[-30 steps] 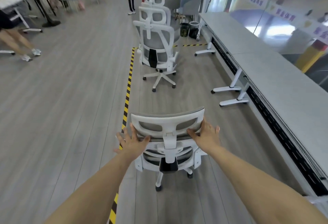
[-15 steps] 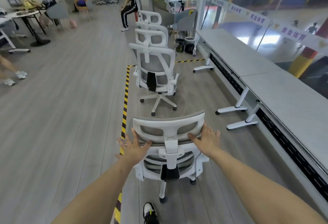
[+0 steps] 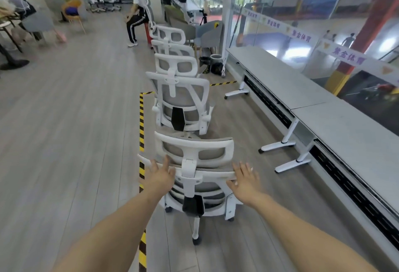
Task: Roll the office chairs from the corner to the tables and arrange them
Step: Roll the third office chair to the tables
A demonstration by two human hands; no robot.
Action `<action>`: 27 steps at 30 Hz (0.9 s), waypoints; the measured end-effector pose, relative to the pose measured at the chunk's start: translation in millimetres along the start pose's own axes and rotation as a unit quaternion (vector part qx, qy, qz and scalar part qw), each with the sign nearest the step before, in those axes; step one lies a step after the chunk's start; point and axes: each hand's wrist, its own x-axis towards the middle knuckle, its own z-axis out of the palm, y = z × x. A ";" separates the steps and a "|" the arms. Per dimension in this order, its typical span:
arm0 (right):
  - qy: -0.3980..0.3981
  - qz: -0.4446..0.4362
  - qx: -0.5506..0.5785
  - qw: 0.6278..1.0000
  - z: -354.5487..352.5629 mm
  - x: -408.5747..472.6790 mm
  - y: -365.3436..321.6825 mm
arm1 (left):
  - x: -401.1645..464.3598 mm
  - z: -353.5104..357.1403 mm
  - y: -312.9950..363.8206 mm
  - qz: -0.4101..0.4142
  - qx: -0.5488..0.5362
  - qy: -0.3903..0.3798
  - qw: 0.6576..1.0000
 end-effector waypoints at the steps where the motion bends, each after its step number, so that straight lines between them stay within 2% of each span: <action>1: -0.004 -0.001 -0.004 1.000 -1.7 5.8 -6.4 | 8.4 -2.7 0.3 0.010 0.011 -0.010 1.000; 6: -0.029 -0.013 0.005 0.999 -8.2 33.2 -34.6 | 41.1 -12.0 9.1 0.048 0.012 -0.035 0.998; 16: -0.049 -0.022 -0.009 0.999 -12.5 69.9 -66.9 | 81.7 -29.0 5.4 0.042 -0.001 -0.042 0.998; 24: -0.077 -0.014 0.008 0.997 -28.8 66.4 -65.7 | 64.5 -34.5 17.6 0.036 -0.042 -0.035 0.998; 27: -0.057 -0.016 -0.016 0.998 -37.1 51.1 -61.7 | 47.5 -37.5 23.7 0.058 -0.030 -0.021 0.998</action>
